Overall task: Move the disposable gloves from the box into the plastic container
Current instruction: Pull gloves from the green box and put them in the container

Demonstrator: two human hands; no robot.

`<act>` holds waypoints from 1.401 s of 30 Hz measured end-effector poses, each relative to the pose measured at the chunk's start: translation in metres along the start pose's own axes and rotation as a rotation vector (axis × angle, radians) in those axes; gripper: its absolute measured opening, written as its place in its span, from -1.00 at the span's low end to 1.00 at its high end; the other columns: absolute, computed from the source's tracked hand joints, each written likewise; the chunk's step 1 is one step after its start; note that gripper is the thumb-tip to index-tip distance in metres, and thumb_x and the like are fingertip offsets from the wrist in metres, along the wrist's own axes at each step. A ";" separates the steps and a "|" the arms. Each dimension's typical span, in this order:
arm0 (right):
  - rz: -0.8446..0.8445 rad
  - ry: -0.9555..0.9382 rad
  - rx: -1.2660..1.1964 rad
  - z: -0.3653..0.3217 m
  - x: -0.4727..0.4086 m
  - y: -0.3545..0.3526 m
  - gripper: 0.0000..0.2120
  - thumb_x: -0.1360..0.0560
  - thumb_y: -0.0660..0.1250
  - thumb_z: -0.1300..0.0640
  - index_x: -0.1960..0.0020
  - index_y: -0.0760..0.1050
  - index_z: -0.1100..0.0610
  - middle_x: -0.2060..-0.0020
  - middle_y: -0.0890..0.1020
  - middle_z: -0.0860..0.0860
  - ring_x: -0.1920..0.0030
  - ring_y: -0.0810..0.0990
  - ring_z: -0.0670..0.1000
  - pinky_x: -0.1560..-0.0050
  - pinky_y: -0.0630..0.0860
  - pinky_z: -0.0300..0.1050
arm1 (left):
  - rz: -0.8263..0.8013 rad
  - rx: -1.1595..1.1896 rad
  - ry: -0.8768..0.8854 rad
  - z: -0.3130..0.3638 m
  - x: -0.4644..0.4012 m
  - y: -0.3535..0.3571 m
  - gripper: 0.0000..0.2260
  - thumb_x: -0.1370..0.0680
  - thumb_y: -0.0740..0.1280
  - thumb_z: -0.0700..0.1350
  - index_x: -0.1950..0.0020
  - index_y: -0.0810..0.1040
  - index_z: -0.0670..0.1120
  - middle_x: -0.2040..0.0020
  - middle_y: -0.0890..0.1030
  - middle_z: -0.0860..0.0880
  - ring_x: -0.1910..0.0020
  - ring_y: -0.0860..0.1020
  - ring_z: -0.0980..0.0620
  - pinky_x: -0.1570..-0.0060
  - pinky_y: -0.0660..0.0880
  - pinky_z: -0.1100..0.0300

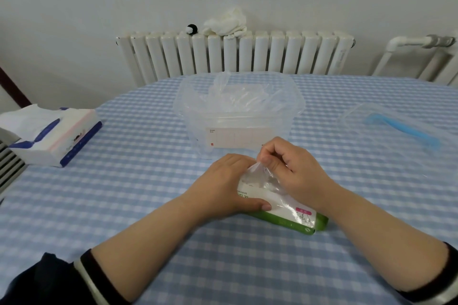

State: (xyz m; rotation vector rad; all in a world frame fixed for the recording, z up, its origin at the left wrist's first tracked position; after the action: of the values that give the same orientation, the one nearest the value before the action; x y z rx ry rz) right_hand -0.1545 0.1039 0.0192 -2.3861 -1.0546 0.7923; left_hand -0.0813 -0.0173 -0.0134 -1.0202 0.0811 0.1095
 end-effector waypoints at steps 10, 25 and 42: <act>-0.311 0.197 0.128 0.012 -0.008 -0.001 -0.57 -0.32 0.40 -0.33 -0.11 0.50 -0.17 -0.04 0.57 -0.24 -0.05 0.53 -0.22 -0.12 0.50 -0.20 | -0.006 0.052 -0.032 -0.007 -0.001 0.005 -0.40 -0.33 0.51 0.27 -0.30 0.46 0.10 -0.18 0.50 0.17 -0.18 0.38 0.19 -0.23 0.34 0.20; -0.036 0.068 0.019 -0.009 -0.002 -0.008 -0.84 -0.52 0.36 0.05 0.22 0.60 -0.15 0.27 0.67 -0.20 0.21 0.62 -0.15 0.15 0.52 -0.27 | 0.004 -0.032 -0.027 -0.003 -0.001 0.001 -0.39 -0.29 0.49 0.33 -0.22 0.47 0.06 -0.10 0.50 0.17 -0.09 0.38 0.18 -0.17 0.35 0.20; -0.037 0.194 -0.216 0.004 -0.005 -0.012 -0.78 -0.42 0.29 -0.10 0.21 0.61 0.00 0.24 0.69 -0.04 0.20 0.66 -0.08 0.09 0.57 -0.17 | -0.150 0.016 0.006 -0.011 0.004 0.002 -0.17 -0.24 0.54 0.31 -0.43 0.31 0.16 -0.30 0.37 0.24 -0.29 0.28 0.24 -0.31 0.24 0.29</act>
State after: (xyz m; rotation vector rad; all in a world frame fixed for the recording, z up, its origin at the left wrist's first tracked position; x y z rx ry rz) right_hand -0.1662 0.1076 0.0249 -2.5518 -1.1500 0.4416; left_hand -0.0776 -0.0252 -0.0211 -1.0075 0.0104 -0.0303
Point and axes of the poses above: each hand's wrist, its own x-axis away from the middle knuckle, its own y-axis out of the palm, z = x × y, the point moved 5 cm from there along -x, towards the middle knuckle
